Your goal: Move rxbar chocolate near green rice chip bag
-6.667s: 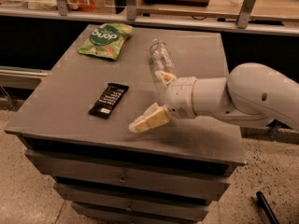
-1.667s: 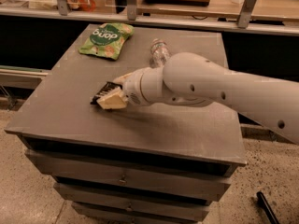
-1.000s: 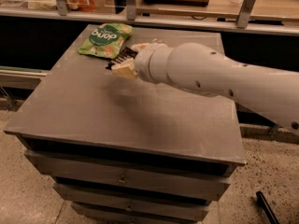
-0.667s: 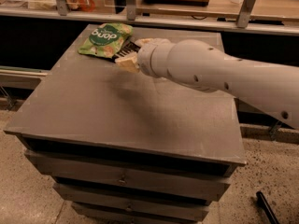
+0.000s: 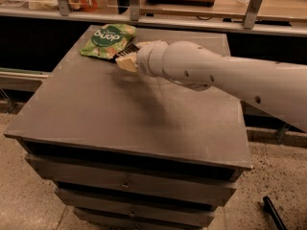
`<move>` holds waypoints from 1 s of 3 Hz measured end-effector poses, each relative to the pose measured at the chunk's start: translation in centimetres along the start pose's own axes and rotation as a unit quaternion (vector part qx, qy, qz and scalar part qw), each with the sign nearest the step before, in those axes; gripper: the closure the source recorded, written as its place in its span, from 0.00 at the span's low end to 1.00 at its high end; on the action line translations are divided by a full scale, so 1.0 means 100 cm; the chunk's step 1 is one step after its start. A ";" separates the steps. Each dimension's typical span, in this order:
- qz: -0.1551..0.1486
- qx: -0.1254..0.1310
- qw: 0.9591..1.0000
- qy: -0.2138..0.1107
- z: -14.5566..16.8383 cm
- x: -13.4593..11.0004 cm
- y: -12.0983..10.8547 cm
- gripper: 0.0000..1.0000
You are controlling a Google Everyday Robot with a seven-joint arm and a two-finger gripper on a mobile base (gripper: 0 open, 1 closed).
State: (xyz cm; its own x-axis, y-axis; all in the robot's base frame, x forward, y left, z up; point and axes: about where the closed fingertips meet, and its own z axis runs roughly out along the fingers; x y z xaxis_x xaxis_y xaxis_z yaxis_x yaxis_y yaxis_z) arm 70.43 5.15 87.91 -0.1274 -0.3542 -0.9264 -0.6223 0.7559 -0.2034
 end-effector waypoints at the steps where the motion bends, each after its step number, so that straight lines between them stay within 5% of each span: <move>1: 0.008 -0.001 1.000 0.010 0.023 0.012 0.003 1.00; 3: -0.007 0.015 1.000 0.019 0.036 0.020 -0.002 0.59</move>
Offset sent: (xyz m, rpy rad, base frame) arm 0.0379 0.0184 -0.0434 -0.0528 0.0263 -0.0317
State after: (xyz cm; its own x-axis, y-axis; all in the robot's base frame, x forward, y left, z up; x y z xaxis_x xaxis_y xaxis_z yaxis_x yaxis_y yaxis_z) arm 73.10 6.27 84.93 -0.1487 -0.3861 -0.9104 -0.6010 0.7664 -0.2268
